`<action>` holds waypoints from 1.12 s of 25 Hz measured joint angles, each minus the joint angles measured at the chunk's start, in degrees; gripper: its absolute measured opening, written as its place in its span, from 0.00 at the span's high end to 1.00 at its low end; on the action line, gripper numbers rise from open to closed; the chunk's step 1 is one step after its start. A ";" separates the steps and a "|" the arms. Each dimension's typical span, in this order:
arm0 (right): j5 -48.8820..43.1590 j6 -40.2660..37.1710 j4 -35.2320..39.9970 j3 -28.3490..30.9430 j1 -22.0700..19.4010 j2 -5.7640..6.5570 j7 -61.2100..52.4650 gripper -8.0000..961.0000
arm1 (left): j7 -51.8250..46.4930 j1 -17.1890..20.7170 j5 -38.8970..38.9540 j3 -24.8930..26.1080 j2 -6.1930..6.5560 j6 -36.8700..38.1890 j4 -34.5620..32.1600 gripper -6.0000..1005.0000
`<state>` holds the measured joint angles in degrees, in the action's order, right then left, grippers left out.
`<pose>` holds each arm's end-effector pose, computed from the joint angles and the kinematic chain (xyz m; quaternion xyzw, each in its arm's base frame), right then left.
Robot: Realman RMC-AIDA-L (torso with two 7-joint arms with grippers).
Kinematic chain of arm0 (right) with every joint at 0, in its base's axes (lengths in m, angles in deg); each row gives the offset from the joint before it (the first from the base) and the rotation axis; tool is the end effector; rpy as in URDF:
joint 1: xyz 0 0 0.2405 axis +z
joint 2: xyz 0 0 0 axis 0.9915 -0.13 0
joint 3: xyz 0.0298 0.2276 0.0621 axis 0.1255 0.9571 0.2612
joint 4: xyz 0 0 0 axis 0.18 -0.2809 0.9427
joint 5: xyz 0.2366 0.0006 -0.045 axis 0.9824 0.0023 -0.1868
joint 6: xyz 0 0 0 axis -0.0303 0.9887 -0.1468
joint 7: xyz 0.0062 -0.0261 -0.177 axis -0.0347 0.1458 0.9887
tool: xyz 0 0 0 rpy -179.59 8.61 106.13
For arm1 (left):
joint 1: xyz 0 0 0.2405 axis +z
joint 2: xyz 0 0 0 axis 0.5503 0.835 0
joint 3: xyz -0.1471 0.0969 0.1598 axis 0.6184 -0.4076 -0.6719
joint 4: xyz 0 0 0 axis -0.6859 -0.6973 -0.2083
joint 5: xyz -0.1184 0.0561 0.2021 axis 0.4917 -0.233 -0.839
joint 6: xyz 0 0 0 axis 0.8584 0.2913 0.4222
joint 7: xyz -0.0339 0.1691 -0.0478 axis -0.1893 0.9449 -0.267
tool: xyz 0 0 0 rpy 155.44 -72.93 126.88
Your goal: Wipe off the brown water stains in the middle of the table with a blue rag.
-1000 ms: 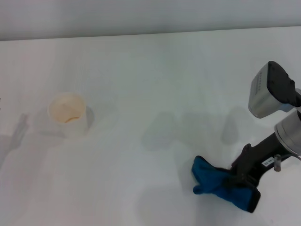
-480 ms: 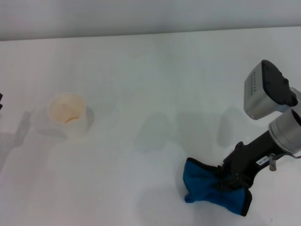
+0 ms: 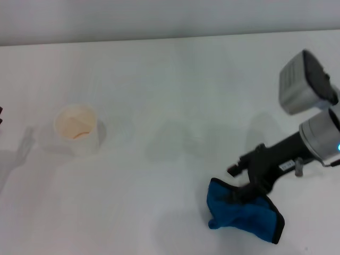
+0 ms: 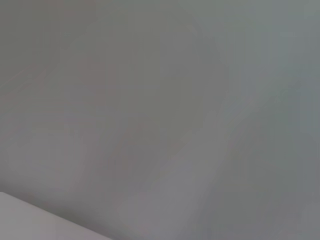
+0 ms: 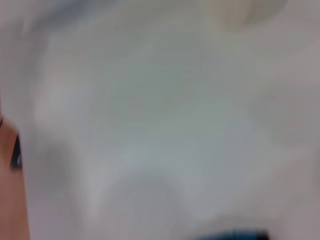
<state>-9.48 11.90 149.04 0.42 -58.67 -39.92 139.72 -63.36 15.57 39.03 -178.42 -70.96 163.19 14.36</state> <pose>0.2411 0.3261 -0.0386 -0.9610 0.2704 -0.0570 0.0132 -0.3651 0.3029 -0.0242 -0.6504 -0.4005 -0.4310 0.4804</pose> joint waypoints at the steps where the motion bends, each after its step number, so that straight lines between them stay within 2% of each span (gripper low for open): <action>1: 1.73 -0.39 -0.65 1.32 0.04 0.01 0.65 0.29 | 0.00 -0.06 0.00 -0.07 0.01 -0.01 0.00 0.14; 4: 9.59 -1.14 -5.88 7.33 1.12 -0.06 5.10 0.17 | 0.00 -0.14 0.00 -0.21 0.08 -0.08 0.06 0.14; 6: 16.84 -1.25 -12.33 12.50 2.42 -0.21 11.11 0.09 | 0.00 -0.15 0.00 -0.26 0.10 -0.11 0.36 0.14; 11: 32.21 -1.82 -28.39 24.38 4.10 -0.39 23.92 0.09 | 0.04 -0.31 -0.23 -0.51 0.11 -0.05 0.75 0.14; 14: 39.74 -4.63 -34.60 30.41 2.76 -0.64 28.37 0.09 | 0.27 -0.68 -1.50 -0.68 0.16 -0.04 1.42 0.14; 16: 45.24 -6.73 -38.34 32.25 1.38 -0.77 33.93 0.09 | 0.27 -0.95 -2.35 -0.70 0.15 -0.03 2.11 0.14; 17: 51.59 -8.74 -43.14 33.03 0.20 -0.79 43.35 0.09 | 0.26 -1.00 -2.62 -0.70 0.14 -0.07 2.29 0.14; 18: 51.59 -8.74 -43.14 33.03 0.20 -0.79 43.35 0.09 | 0.27 -1.05 -2.77 -0.70 0.14 -0.17 2.36 0.14; 20: 60.23 -12.05 -49.52 33.26 -1.02 -0.79 55.80 0.09 | 0.42 -1.33 -2.89 -0.70 0.15 -0.37 2.75 0.14; 21: 60.23 -12.05 -49.52 33.26 -1.02 -0.79 55.80 0.09 | 0.52 -1.55 -2.96 -0.70 0.16 -0.44 3.18 0.14; 25: 71.07 -16.48 -58.65 33.32 -1.41 -1.04 71.93 0.09 | 0.63 -2.35 -3.08 -0.68 0.16 -0.58 4.54 0.14; 28: 76.63 -17.43 -62.45 33.57 -1.51 -1.10 79.89 0.09 | 0.48 -3.29 -3.02 -0.63 0.20 -1.46 5.05 0.14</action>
<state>67.15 -5.53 86.59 33.99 -60.19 -41.03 219.61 -62.88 12.29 36.02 -179.05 -70.76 161.73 19.42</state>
